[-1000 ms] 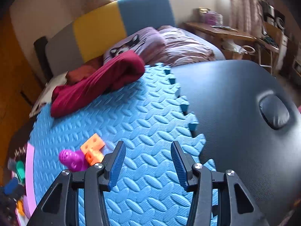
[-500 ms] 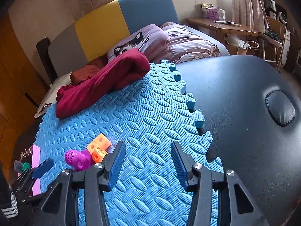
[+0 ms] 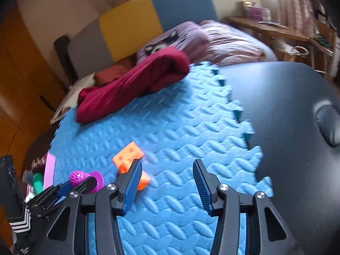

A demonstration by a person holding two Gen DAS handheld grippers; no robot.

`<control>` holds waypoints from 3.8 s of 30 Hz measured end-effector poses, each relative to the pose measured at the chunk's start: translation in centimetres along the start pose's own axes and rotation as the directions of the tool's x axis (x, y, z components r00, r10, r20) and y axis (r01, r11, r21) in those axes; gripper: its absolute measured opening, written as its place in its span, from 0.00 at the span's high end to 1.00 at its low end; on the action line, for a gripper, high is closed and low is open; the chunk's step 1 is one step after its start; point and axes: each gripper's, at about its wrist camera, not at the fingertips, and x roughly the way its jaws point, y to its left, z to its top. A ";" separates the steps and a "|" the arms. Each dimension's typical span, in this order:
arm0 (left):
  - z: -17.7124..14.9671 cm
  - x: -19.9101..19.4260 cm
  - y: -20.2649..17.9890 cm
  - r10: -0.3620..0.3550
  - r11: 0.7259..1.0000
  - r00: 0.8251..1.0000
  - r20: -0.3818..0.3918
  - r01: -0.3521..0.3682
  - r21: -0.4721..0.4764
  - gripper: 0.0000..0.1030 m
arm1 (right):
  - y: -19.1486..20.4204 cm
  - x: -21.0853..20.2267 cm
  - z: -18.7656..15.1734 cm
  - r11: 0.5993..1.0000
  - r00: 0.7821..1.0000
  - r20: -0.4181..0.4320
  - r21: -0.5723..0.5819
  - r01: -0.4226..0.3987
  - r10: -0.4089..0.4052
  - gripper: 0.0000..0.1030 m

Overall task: Organize rigid objects
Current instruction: 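Grasp the magenta suction toy with the left gripper while the right gripper grasps the orange cubes, then carry the magenta toy with the left gripper into the tray and open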

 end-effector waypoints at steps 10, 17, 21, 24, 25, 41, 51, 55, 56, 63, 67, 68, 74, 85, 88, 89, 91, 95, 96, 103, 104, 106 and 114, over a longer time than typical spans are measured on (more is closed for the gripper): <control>-2.1 -5.3 2.2 -0.004 1.000 0.999 0.050 0.006 -0.026 0.68 | 5.5 2.3 -0.5 0.969 0.999 -0.028 -0.243 -0.043 0.037 0.42; -3.0 -8.3 3.0 -0.020 0.999 0.997 0.079 0.022 -0.023 0.68 | 7.0 5.2 -0.6 0.938 0.998 -0.034 -0.344 0.039 -0.055 0.39; -3.6 -9.8 3.4 -0.001 1.000 0.995 0.105 0.003 -0.018 0.68 | 6.9 6.1 -1.1 0.923 0.998 -0.021 -0.382 0.048 -0.061 0.73; -4.0 -11.1 3.9 0.022 1.000 0.992 0.127 -0.019 -0.022 0.68 | 7.0 6.1 -1.6 0.916 0.998 0.000 -0.396 0.061 -0.066 0.73; -4.1 -11.4 4.1 0.026 0.999 0.991 0.129 -0.023 -0.024 0.68 | 6.8 6.1 -1.6 0.923 0.999 0.000 -0.382 0.051 -0.055 0.72; -6.5 -15.1 7.4 0.110 0.993 0.981 0.159 -0.100 -0.069 0.68 | 7.1 6.1 -1.8 0.918 0.997 0.020 -0.389 0.076 -0.075 0.72; -7.4 -16.1 9.3 0.136 0.987 0.978 0.157 -0.120 -0.112 0.68 | 6.5 6.1 -1.6 0.929 0.999 0.009 -0.367 0.052 -0.052 0.72; -7.7 -16.4 10.1 0.147 0.984 0.977 0.156 -0.127 -0.128 0.68 | 6.7 6.1 -1.7 0.925 0.998 0.015 -0.376 0.064 -0.064 0.73; -7.7 -16.4 10.3 0.149 0.983 0.977 0.154 -0.129 -0.132 0.68 | 6.7 6.1 -1.7 0.924 0.998 0.015 -0.376 0.065 -0.064 0.73; -8.1 -16.5 11.1 0.160 0.979 0.976 0.150 -0.137 -0.151 0.68 | 6.8 6.1 -1.8 0.922 0.997 0.017 -0.381 0.071 -0.070 0.73; -8.2 -16.6 11.2 0.170 0.977 0.974 0.152 -0.146 -0.157 0.68 | 6.8 6.1 -1.8 0.922 0.997 0.017 -0.381 0.071 -0.070 0.73; -8.2 -16.6 11.3 0.171 0.976 0.974 0.151 -0.147 -0.161 0.68 | 6.9 6.1 -1.8 0.921 0.997 0.017 -0.382 0.073 -0.071 0.73; -8.1 -16.7 11.6 0.181 0.974 0.973 0.144 -0.157 -0.165 0.68 | 6.8 6.2 -1.7 0.925 0.998 0.013 -0.376 0.065 -0.065 0.73; -8.0 -16.2 12.1 0.179 0.971 0.975 0.132 -0.154 -0.181 0.68 | 6.7 6.2 -1.7 0.926 0.998 0.011 -0.373 0.061 -0.061 0.73; -8.1 -16.2 12.3 0.165 0.973 0.977 0.132 -0.140 -0.185 0.68 | 6.7 6.2 -1.7 0.926 0.998 0.011 -0.373 0.061 -0.062 0.73; -8.1 -16.3 12.4 0.159 0.973 0.978 0.134 -0.132 -0.187 0.68 | 6.7 6.2 -1.7 0.925 0.998 0.012 -0.374 0.063 -0.063 0.73; -8.4 -16.8 13.0 0.160 0.972 0.977 0.139 -0.132 -0.192 0.68 | 6.8 6.2 -1.8 0.923 0.998 0.015 -0.380 0.069 -0.069 0.73; -9.2 -18.1 15.5 0.202 0.955 0.970 0.135 -0.165 -0.245 0.68 | 6.8 6.2 -1.8 0.922 0.998 0.015 -0.380 0.069 -0.069 0.73; -9.5 -18.5 16.5 0.214 0.948 0.968 0.131 -0.174 -0.265 0.68 | 6.8 6.2 -1.8 0.923 0.998 0.015 -0.380 0.069 -0.068 0.73; -12.3 -21.4 21.8 0.313 0.889 0.945 0.098 -0.255 -0.380 0.68 | 6.8 6.2 -1.8 0.924 0.998 0.013 -0.378 0.065 -0.065 0.73; -12.7 -21.6 22.0 0.305 0.887 0.948 0.093 -0.248 -0.389 0.68 | 6.8 6.2 -1.8 0.925 0.998 0.011 -0.376 0.062 -0.062 0.73; -13.3 -21.6 22.0 0.281 0.893 0.956 0.085 -0.229 -0.388 0.68 | 6.7 6.2 -1.7 0.925 0.998 0.011 -0.375 0.061 -0.061 0.73; -14.3 -19.3 17.4 0.082 0.960 0.996 0.044 -0.067 -0.271 0.68 | 6.7 6.2 -1.7 0.925 0.998 0.011 -0.375 0.061 -0.062 0.73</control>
